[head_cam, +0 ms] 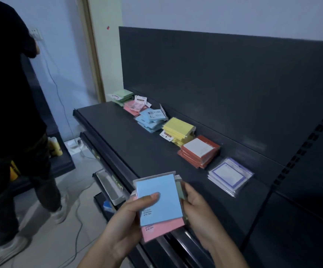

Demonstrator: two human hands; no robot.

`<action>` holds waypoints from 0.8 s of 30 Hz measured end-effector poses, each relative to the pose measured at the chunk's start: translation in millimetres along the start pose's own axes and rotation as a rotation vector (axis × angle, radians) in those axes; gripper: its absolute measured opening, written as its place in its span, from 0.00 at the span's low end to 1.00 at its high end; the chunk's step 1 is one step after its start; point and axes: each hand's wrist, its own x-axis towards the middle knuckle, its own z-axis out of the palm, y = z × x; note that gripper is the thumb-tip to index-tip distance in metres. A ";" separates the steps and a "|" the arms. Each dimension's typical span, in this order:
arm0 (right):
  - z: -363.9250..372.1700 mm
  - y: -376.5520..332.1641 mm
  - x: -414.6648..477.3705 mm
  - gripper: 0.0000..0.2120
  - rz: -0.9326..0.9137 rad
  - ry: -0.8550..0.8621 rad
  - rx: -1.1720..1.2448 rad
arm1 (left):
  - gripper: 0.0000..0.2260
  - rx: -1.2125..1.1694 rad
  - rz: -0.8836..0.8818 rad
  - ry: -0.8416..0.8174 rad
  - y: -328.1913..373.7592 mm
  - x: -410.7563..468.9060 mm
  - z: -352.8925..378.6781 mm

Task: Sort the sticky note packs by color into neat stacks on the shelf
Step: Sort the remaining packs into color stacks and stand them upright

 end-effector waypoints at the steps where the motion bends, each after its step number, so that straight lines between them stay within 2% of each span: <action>1: 13.9 -1.2 6.7 0.11 0.018 -0.001 0.013 | 0.31 0.008 0.006 0.007 8.2 -1.7 -11.1; 4: 59.5 -3.0 34.1 0.12 0.056 0.000 0.077 | 0.25 0.021 0.022 0.040 39.6 -3.4 -48.8; 9: 146.8 -4.1 86.3 0.26 0.100 -0.067 0.168 | 0.14 0.033 0.131 0.195 94.2 -5.1 -105.1; 11: 178.4 -2.3 104.0 0.20 0.079 -0.064 0.217 | 0.11 0.071 0.211 0.273 111.3 -5.1 -126.2; 14: 211.6 -0.9 126.0 0.16 0.053 -0.018 0.292 | 0.19 0.145 0.266 0.315 135.4 -4.4 -150.4; 17: 233.5 -5.7 148.8 0.14 0.038 0.067 0.354 | 0.20 0.161 0.281 0.273 160.0 -0.5 -166.5; 22: 241.9 -17.4 204.3 0.24 -0.060 0.294 0.330 | 0.17 0.096 0.304 0.168 190.8 27.9 -179.9; 24: 236.5 -25.5 226.3 0.21 -0.089 0.368 0.356 | 0.15 0.057 0.301 0.124 203.0 48.8 -178.5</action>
